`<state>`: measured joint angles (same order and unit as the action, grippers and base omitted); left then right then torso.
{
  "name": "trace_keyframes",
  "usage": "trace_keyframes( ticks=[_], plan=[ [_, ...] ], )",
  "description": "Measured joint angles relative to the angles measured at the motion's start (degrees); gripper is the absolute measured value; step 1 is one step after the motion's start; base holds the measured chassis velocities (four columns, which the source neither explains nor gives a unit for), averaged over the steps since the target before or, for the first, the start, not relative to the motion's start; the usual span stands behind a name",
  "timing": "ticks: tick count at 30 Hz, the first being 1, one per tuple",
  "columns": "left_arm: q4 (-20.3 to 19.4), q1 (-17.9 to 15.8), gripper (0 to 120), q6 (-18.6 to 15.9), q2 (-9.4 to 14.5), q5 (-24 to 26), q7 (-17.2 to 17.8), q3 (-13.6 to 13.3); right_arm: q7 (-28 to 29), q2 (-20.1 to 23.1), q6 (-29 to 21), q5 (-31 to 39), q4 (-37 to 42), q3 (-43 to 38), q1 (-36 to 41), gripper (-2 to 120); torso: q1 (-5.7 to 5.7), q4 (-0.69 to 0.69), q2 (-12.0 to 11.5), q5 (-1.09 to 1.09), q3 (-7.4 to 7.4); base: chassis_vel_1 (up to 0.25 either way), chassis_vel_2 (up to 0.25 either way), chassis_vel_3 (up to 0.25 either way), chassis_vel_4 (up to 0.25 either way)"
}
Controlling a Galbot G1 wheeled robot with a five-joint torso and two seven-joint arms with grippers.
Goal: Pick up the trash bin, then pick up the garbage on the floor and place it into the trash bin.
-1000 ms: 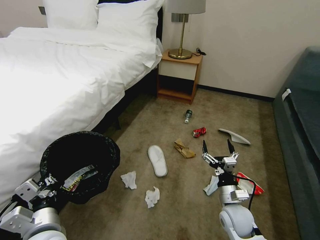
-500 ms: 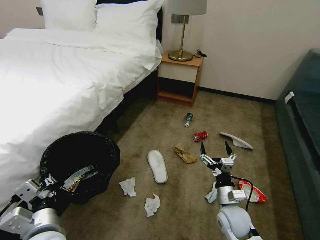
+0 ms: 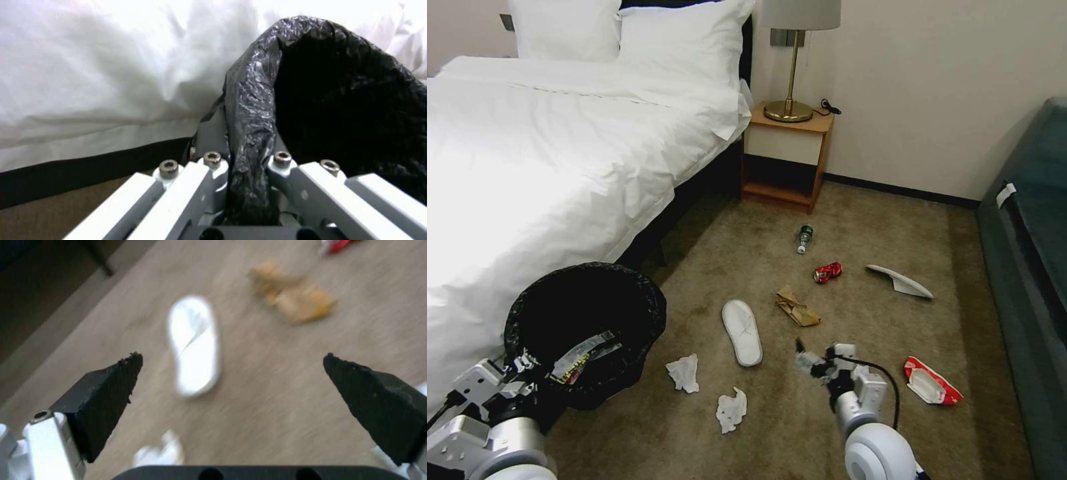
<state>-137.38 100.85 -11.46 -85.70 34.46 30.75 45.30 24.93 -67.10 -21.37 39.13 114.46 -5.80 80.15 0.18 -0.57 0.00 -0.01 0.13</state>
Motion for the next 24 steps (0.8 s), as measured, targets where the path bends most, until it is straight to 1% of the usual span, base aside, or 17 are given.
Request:
trace_keyframes(
  ticks=[1,2,4,8,9,10,14,16,20,23,24],
  plan=[
    [-0.1,0.0,4,0.0,0.0,0.0,0.0,0.1,-0.1,-0.3,-1.8,1.8,-0.3,1.1,-0.8,100,0.0,0.0,0.0,0.0,0.0,0.0,0.0,0.0,0.0],
    [-0.1,0.0,4,0.0,0.0,0.0,0.0,0.1,-0.1,-0.3,-1.8,1.8,-0.3,1.1,-0.8,100,0.0,0.0,0.0,0.0,0.0,0.0,0.0,0.0,0.0],
    [-0.2,0.1,4,-0.1,0.0,0.0,0.0,0.2,-0.5,-1.0,-4.6,5.2,-1.9,3.7,-2.5,100,0.0,0.0,0.0,0.0,0.0,0.0,0.0,0.0,0.0],
    [-0.2,0.0,4,-0.1,-0.1,-0.1,0.1,0.2,-0.8,-1.4,-6.4,7.2,-3.2,5.5,-3.7,100,0.0,0.0,0.0,0.0,0.0,0.0,0.0,0.0,0.0],
    [-0.2,-0.1,4,-0.1,-0.3,-0.3,0.1,0.1,-1.2,-1.9,-8.1,9.2,-4.9,7.5,-5.2,100,0.0,0.0,0.0,0.0,0.0,0.0,0.0,0.0,0.0],
    [-0.2,-0.2,4,-0.1,-0.4,-0.4,0.1,0.1,-1.9,-2.4,-8.8,10.1,-6.0,8.9,-6.2,100,0.0,0.0,0.0,0.0,0.0,0.0,0.0,0.0,0.0],
    [-0.1,-0.3,4,-0.1,-0.5,-0.6,0.1,0.0,-3.9,-3.5,-8.9,10.7,-8.0,11.2,-8.3,100,0.0,0.0,0.0,0.0,0.0,0.0,0.0,0.0,0.0],
    [0.0,-0.3,4,-0.2,-0.7,-0.8,0.1,0.1,-5.1,-5.0,-8.7,11.3,-10.3,13.5,-10.8,100,0.0,0.0,0.0,0.0,0.0,0.0,0.0,0.0,0.0],
    [-0.1,-0.3,4,-0.2,-0.9,-1.1,0.1,0.2,-5.2,-6.4,-8.4,11.9,-12.8,15.7,-13.1,100,0.0,0.0,0.0,0.0,0.0,0.0,0.0,0.0,0.0],
    [-0.2,-0.3,4,-0.2,-1.2,-1.5,0.1,0.2,-4.8,-8.3,-8.6,12.7,-17.3,18.2,-16.0,100,0.0,0.01,0.0,0.0,0.0,0.0,0.0,0.0,0.0],
    [-0.2,-0.3,4,-0.2,-1.2,-1.5,0.1,0.2,-4.8,-8.3,-8.6,12.7,-17.3,18.2,-16.0,100,0.0,0.01,0.0,0.0,0.0,0.0,0.0,0.0,0.0]
  ],
)
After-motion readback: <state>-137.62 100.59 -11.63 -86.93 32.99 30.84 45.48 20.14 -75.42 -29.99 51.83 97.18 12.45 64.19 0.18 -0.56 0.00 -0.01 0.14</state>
